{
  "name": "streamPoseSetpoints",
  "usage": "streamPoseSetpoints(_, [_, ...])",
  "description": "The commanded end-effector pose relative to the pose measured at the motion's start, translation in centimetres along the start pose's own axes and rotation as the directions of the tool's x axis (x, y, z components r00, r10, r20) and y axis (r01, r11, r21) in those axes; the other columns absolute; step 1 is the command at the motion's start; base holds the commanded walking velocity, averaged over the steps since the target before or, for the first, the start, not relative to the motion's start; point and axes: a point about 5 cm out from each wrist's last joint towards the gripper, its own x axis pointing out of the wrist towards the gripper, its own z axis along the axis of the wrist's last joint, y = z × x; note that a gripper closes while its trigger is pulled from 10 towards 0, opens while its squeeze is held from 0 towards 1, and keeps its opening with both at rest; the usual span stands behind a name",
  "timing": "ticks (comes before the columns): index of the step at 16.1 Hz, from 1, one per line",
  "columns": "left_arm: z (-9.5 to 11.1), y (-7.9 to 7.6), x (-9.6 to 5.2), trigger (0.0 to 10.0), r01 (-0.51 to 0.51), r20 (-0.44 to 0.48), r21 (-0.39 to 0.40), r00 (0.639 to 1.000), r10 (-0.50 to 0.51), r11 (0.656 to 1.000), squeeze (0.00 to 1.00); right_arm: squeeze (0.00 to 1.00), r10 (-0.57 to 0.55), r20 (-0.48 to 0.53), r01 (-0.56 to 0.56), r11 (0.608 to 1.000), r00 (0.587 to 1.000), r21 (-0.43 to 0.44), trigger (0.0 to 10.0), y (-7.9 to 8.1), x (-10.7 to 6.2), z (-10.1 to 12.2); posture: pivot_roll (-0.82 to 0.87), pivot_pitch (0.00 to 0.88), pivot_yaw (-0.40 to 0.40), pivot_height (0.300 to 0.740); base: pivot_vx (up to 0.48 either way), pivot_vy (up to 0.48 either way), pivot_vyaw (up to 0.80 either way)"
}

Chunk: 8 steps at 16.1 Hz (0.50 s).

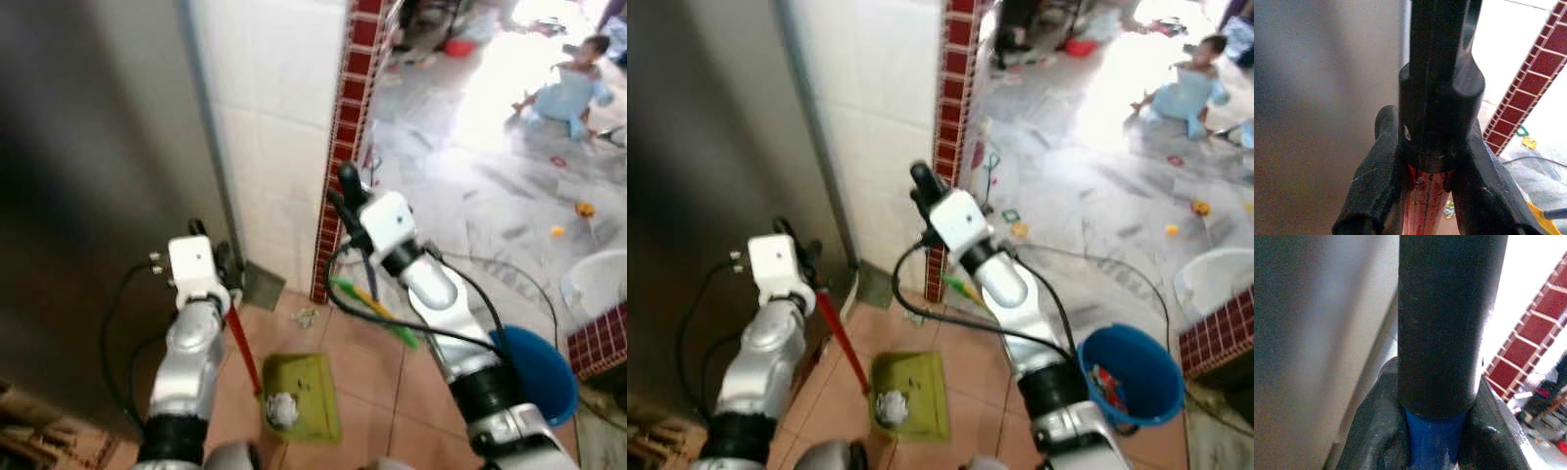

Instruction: Sweep floor

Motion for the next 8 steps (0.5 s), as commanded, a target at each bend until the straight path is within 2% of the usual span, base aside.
streamPoseSetpoints(1, [1.35, -0.25, 0.05, 10.0, 0.011, 0.062, -0.01, 0.998, -0.011, 1.0, 0.0, 0.0, -0.016, 0.104, 0.021, 0.998, 0.994, -0.054, 10.0, -0.69, 0.62, 2.04, -0.05, 0.022, -0.01, 0.74, 0.337, 0.0, 0.0])
streamPoseSetpoints(5, [1.14, -0.16, 0.02, 10.0, 0.004, 0.053, -0.005, 0.999, -0.003, 1.0, 0.0, 0.0, -0.015, 0.099, 0.021, 0.998, 0.995, -0.056, 10.0, -0.7, 0.59, 1.92, -0.05, 0.023, -0.01, 0.74, 0.35, 0.309, 0.0])
streamPoseSetpoints(8, [1.15, -0.24, 0.06, 10.0, 0.003, 0.051, -0.006, 0.999, -0.003, 1.0, 0.0, 0.0, -0.012, 0.102, 0.019, 0.998, 0.995, -0.067, 10.0, -0.72, 0.59, 1.94, -0.05, 0.022, -0.011, 0.74, 0.349, 0.329, 0.66])
